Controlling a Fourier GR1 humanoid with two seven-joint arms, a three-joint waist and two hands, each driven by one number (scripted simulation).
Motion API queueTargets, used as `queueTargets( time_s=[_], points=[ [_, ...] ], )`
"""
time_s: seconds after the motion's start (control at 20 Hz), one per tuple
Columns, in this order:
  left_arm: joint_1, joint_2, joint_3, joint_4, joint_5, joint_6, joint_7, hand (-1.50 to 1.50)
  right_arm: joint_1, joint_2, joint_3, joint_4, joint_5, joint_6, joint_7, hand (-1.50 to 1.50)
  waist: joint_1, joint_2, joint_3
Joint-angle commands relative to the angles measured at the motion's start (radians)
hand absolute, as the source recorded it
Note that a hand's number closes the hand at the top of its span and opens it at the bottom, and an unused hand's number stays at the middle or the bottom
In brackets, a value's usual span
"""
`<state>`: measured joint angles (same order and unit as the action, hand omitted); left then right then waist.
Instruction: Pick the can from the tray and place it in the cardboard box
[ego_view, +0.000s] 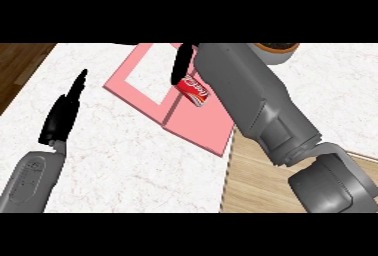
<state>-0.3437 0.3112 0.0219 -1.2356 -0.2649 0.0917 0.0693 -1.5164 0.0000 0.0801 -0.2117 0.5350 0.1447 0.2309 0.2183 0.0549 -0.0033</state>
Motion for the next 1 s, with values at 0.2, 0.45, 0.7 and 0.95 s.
queueTargets(
  time_s=[0.2, 0.45, 0.7, 0.95],
  points=[
    [0.051, 0.027, 0.051, 0.012, 0.021, 0.011, -0.031, 0.0, -0.109, -0.044, -0.072, 0.03, -0.049, -0.022, 0.024, -1.5, -0.062, -0.003, -0.001],
    [0.04, 0.041, 0.058, 0.005, 0.016, 0.01, -0.021, 0.0, -0.165, -0.18, -0.071, 0.057, -0.037, 0.095, -0.008, -1.5, -0.086, -0.001, 0.0],
    [0.062, 0.052, 0.071, -0.016, 0.034, -0.008, -0.012, 0.0, -0.207, -0.251, -0.075, 0.079, -0.034, 0.184, -0.032, -1.5, -0.088, -0.007, 0.0],
    [0.09, 0.044, 0.068, -0.037, 0.036, -0.005, -0.026, 0.0, -0.238, -0.338, -0.061, 0.108, -0.017, 0.33, -0.062, -1.5, -0.079, -0.003, 0.0]
  ],
)
